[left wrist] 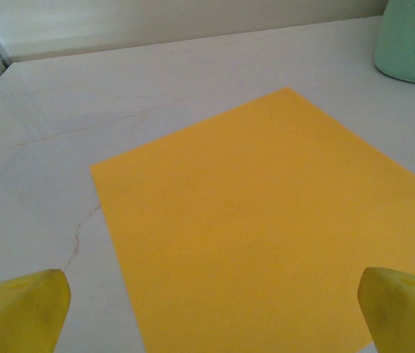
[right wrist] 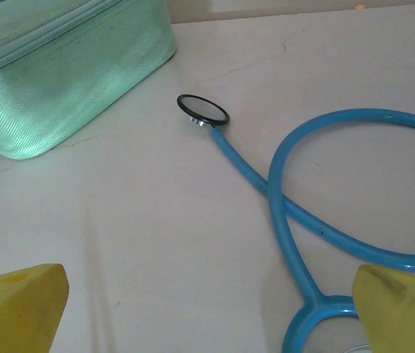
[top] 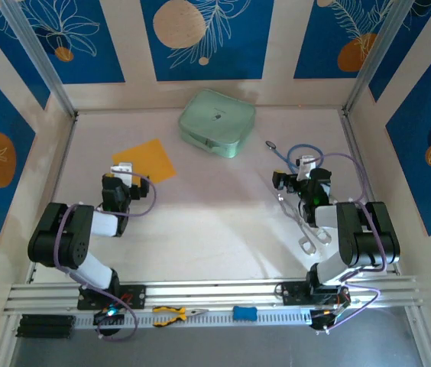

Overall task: Fold a paper plane with a square sheet of paper (pick it up from the middle)
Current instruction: Move the square sheet of paper to the center of the table.

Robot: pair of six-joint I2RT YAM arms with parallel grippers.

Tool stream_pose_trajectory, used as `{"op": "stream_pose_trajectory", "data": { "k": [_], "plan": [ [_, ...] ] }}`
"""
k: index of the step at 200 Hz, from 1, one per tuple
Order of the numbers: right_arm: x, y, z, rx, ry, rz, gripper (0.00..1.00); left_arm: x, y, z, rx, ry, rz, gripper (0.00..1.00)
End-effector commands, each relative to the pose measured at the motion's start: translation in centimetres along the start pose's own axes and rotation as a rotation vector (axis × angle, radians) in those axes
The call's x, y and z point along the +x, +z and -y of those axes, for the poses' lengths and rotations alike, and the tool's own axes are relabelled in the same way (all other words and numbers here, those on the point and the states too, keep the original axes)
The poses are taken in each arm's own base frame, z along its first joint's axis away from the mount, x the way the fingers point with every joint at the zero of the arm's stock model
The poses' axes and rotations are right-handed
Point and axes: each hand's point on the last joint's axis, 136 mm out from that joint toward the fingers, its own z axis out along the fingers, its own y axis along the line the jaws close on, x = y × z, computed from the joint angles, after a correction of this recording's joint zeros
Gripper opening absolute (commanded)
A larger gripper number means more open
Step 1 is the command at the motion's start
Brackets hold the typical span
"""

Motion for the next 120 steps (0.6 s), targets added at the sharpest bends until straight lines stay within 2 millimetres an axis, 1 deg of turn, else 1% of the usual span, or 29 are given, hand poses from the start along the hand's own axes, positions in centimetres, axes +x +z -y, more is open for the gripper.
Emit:
{"op": "stream_pose_trajectory", "data": {
  "k": [1, 120],
  "plan": [
    [-0.97, 0.04, -0.34, -0.01, -0.01, 0.028, 0.99, -0.97, 0.16, 0.15, 0.019, 0.005, 0.023, 1.0],
    [-1.05, 0.07, -0.05, -0.042, 0.025, 0.021, 0.99, -0.88, 0.21, 0.21, 0.023, 0.005, 0.019, 1.0]
  ]
}}
